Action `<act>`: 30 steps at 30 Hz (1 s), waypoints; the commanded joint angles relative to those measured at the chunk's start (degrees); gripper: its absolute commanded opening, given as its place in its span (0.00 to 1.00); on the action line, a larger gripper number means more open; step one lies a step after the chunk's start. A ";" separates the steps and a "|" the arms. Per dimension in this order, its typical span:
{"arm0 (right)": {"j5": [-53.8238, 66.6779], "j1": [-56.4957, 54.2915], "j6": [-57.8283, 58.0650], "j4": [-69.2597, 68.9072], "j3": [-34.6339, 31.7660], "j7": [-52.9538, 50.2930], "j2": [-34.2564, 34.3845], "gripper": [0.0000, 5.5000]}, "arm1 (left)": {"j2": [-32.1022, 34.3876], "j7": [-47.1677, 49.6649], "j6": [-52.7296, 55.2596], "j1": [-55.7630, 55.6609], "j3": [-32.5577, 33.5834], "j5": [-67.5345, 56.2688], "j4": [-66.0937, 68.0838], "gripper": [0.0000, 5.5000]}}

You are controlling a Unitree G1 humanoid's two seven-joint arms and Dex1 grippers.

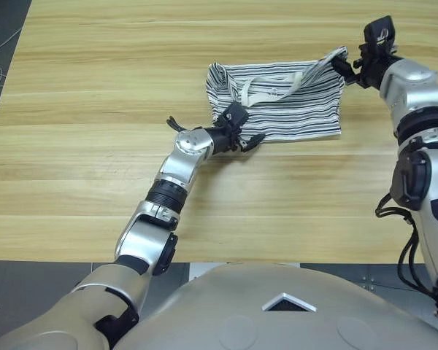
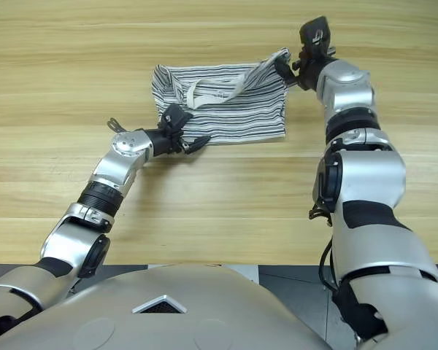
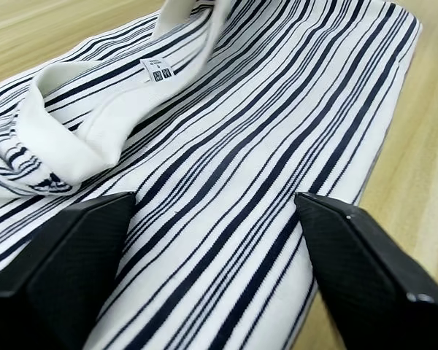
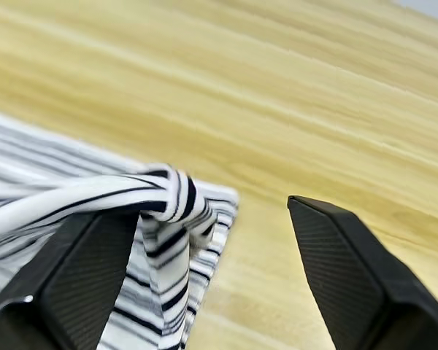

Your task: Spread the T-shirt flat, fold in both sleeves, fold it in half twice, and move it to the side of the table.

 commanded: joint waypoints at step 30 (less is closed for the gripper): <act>29.36 45.52 34.13 -74.23 16.10 57.71 -13.67 0.67 | 12.31 -0.03 18.70 36.32 -7.84 0.44 -42.67 0.74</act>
